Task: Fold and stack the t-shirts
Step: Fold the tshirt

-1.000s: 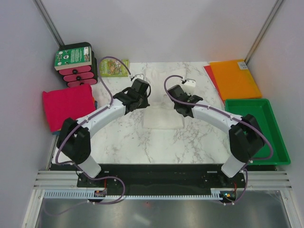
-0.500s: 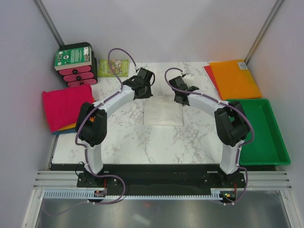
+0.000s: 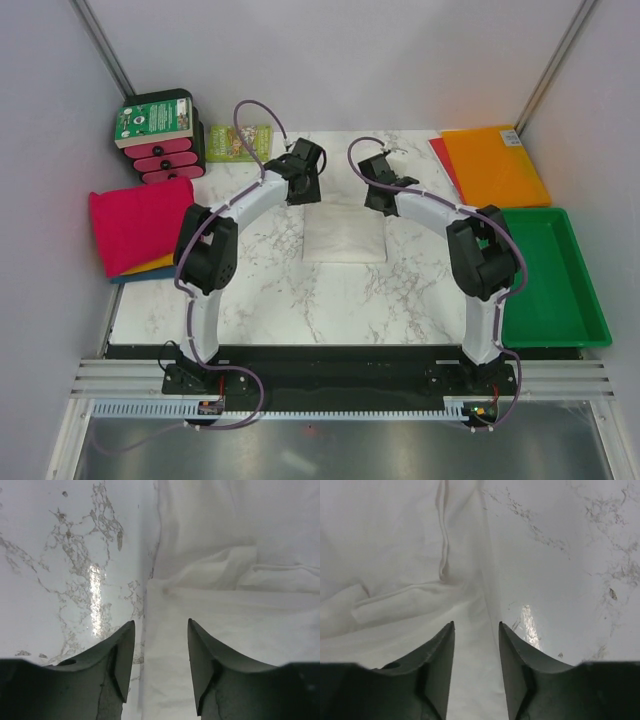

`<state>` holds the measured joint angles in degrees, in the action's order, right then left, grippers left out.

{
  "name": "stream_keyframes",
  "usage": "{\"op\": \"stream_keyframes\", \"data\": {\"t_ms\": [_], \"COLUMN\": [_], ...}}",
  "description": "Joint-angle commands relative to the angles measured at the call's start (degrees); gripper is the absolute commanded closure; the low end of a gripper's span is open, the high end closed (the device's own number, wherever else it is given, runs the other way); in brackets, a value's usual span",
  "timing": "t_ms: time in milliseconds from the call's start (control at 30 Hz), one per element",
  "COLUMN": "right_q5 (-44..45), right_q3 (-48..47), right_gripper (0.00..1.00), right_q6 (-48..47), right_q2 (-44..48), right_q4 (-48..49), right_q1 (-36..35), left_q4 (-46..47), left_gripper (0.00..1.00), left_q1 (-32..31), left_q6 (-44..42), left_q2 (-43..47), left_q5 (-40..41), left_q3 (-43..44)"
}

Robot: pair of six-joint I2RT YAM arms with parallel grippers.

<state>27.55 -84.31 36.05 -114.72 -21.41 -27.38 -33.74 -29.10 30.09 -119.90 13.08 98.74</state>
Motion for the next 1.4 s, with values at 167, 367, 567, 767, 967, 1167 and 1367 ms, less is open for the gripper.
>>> {"op": "stream_keyframes", "data": {"t_ms": [167, 367, 567, 767, 967, 1167, 1367], "right_q5": [-3.6, -8.1, -8.0, -7.4, -5.6, -2.2, 0.1], "right_q3": [10.8, 16.1, 17.1, 21.1, 28.8, 38.2, 45.6], "right_gripper": [0.64, 1.0, 1.0, 1.0, 1.0, 1.0, 1.0], "right_q6": [1.1, 4.6, 6.8, 8.6, 13.4, 19.0, 25.4], "right_q2": [13.9, 9.5, 5.4, 7.7, 12.7, 21.2, 29.4], "right_q4": [4.7, 7.1, 7.8, 6.4, 4.5, 2.6, 1.0], "right_q1": [-4.7, -5.8, -7.3, -9.7, -13.6, -20.6, -25.8], "left_q4": [3.1, 8.8, 11.4, 10.8, 11.0, 9.8, 6.9], "left_gripper": [0.44, 0.78, 0.8, 0.8, 0.8, 0.81, 0.8], "left_q1": [-3.2, -6.7, -8.3, -8.8, -11.1, -16.2, -20.9], "left_q6": [2.0, 3.8, 3.8, 6.9, 11.3, 14.1, 18.3], "left_q2": [14.7, 12.9, 8.5, 10.6, 18.1, 27.3, 36.7], "left_q5": [1.7, -4.7, -4.9, -3.3, -2.1, 0.4, 2.1], "left_q3": [-8.5, -19.5, -22.5, -29.8, -41.1, -49.4, -55.3]}}
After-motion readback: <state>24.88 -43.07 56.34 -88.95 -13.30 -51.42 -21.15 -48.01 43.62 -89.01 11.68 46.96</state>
